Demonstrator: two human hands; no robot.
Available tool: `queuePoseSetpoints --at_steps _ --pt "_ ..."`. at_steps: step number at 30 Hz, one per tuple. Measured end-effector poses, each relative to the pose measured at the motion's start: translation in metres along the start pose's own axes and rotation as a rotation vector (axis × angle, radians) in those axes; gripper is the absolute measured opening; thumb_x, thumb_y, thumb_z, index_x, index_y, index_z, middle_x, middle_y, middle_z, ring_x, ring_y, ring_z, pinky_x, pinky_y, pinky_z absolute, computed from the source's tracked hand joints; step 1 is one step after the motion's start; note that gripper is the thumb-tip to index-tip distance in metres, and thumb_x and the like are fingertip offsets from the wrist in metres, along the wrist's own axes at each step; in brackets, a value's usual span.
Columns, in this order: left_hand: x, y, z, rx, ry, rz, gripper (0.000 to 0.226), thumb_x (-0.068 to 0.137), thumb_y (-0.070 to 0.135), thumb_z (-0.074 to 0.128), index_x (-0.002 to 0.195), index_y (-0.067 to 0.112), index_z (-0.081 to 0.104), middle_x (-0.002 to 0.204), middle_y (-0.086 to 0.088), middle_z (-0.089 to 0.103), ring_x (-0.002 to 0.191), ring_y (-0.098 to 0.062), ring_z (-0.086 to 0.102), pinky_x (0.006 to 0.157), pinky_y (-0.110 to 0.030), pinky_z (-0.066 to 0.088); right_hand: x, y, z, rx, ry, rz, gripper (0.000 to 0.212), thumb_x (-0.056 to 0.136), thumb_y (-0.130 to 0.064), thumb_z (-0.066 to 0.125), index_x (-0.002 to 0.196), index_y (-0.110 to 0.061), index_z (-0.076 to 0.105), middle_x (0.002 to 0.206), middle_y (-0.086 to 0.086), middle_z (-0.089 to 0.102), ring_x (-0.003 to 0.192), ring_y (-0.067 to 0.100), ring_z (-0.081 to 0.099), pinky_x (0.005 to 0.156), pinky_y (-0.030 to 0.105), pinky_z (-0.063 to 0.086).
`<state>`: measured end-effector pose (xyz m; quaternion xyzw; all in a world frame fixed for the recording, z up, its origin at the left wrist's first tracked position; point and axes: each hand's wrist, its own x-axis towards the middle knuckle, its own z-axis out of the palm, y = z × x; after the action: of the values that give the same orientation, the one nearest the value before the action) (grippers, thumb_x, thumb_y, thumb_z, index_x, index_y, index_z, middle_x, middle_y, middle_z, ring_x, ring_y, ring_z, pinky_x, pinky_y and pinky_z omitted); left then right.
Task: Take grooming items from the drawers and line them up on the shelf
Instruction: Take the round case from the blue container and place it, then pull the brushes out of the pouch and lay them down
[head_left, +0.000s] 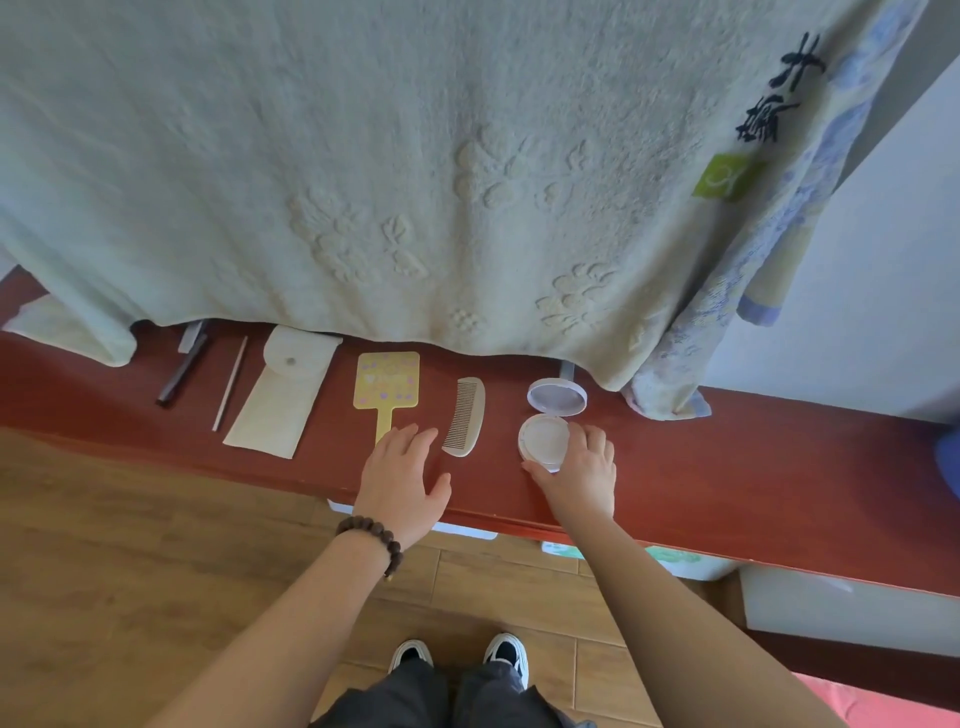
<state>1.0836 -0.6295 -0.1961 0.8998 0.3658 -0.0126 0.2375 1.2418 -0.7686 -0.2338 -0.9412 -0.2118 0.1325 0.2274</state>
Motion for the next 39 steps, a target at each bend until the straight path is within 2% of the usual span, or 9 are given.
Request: queuePoseSetpoints --at_steps 6,12,15,17,19,22,26,34,39 --pt "-0.004 -0.004 0.0 0.011 -0.001 -0.024 0.056 0.091 0.034 0.052 0.143 0.021 0.035 0.152 -0.003 0.031 0.142 -0.023 0.021 0.117 -0.039 0.023 0.011 -0.016 0.007 -0.022 -0.029 -0.082 0.075 0.072 -0.044 0.077 0.131 -0.011 0.045 0.129 0.006 0.044 0.117 0.027 0.041 0.097 0.038 0.038" --pt "-0.008 -0.011 -0.003 0.028 0.025 -0.086 0.057 0.091 0.034 0.053 0.143 0.02 0.035 0.151 -0.005 0.033 0.143 -0.025 0.021 0.116 -0.043 0.026 0.015 -0.024 0.013 -0.036 -0.004 -0.05 0.079 0.072 -0.047 0.076 0.133 -0.008 0.043 0.13 0.01 0.044 0.118 0.03 0.041 0.097 0.04 0.036" --pt "-0.011 -0.02 -0.007 0.046 0.069 -0.102 0.056 0.091 0.033 0.054 0.141 0.017 0.037 0.149 -0.007 0.036 0.142 -0.026 0.024 0.115 -0.043 0.028 0.001 -0.028 0.015 -0.033 0.121 -0.043 0.079 0.077 -0.047 0.071 0.137 -0.004 0.041 0.136 0.015 0.042 0.126 0.035 0.038 0.1 0.047 0.035" --pt "-0.012 -0.028 -0.01 0.066 0.085 -0.092 0.054 0.091 0.033 0.054 0.14 0.016 0.038 0.15 -0.008 0.034 0.142 -0.026 0.023 0.115 -0.043 0.027 -0.012 -0.037 0.021 -0.005 0.196 -0.147 0.072 0.08 -0.038 0.071 0.135 -0.001 0.043 0.137 0.021 0.044 0.128 0.04 0.039 0.103 0.051 0.036" --pt "-0.011 -0.036 -0.013 0.08 0.069 -0.075 0.053 0.092 0.033 0.052 0.141 0.017 0.037 0.152 -0.007 0.031 0.143 -0.026 0.02 0.117 -0.041 0.024 -0.029 -0.051 0.032 -0.047 0.118 -0.31 0.069 0.082 -0.033 0.069 0.137 -0.001 0.042 0.141 0.023 0.042 0.132 0.04 0.037 0.106 0.051 0.037" --pt "-0.004 -0.048 -0.013 0.12 -0.004 -0.011 0.054 0.095 0.033 0.047 0.144 0.018 0.031 0.156 -0.006 0.023 0.145 -0.025 0.013 0.119 -0.042 0.018 -0.05 -0.074 0.051 -0.157 -0.156 -0.43 0.067 0.092 -0.036 0.054 0.147 -0.007 0.029 0.157 0.014 0.02 0.146 0.029 0.013 0.118 0.04 0.019" --pt "0.015 -0.071 -0.011 0.251 -0.134 0.154 0.065 0.096 0.039 0.042 0.15 0.017 0.013 0.16 -0.004 0.007 0.147 -0.024 0.003 0.12 -0.045 0.009 -0.053 -0.097 0.07 -0.196 -0.151 -0.288 0.075 0.096 -0.044 0.044 0.152 -0.008 0.01 0.161 0.01 0.001 0.148 0.024 -0.006 0.117 0.033 0.002" --pt "0.029 -0.123 -0.022 0.393 -0.296 0.511 0.068 0.098 0.043 0.036 0.152 0.015 0.007 0.161 -0.003 -0.001 0.148 -0.019 -0.002 0.12 -0.045 0.004 -0.068 -0.131 0.092 -0.263 -0.148 -0.065 0.076 0.097 -0.05 0.038 0.152 -0.008 0.007 0.161 0.006 -0.005 0.148 0.019 -0.012 0.121 0.034 0.003" --pt "0.04 -0.125 -0.026 0.392 -0.322 0.604 0.068 0.096 0.044 0.037 0.151 0.014 0.011 0.161 -0.003 0.001 0.148 -0.019 -0.003 0.12 -0.047 0.004 -0.079 -0.136 0.091 -0.32 -0.163 -0.011 0.072 0.098 -0.051 0.032 0.152 -0.012 0.004 0.161 0.003 -0.009 0.147 0.018 -0.014 0.12 0.036 -0.003"
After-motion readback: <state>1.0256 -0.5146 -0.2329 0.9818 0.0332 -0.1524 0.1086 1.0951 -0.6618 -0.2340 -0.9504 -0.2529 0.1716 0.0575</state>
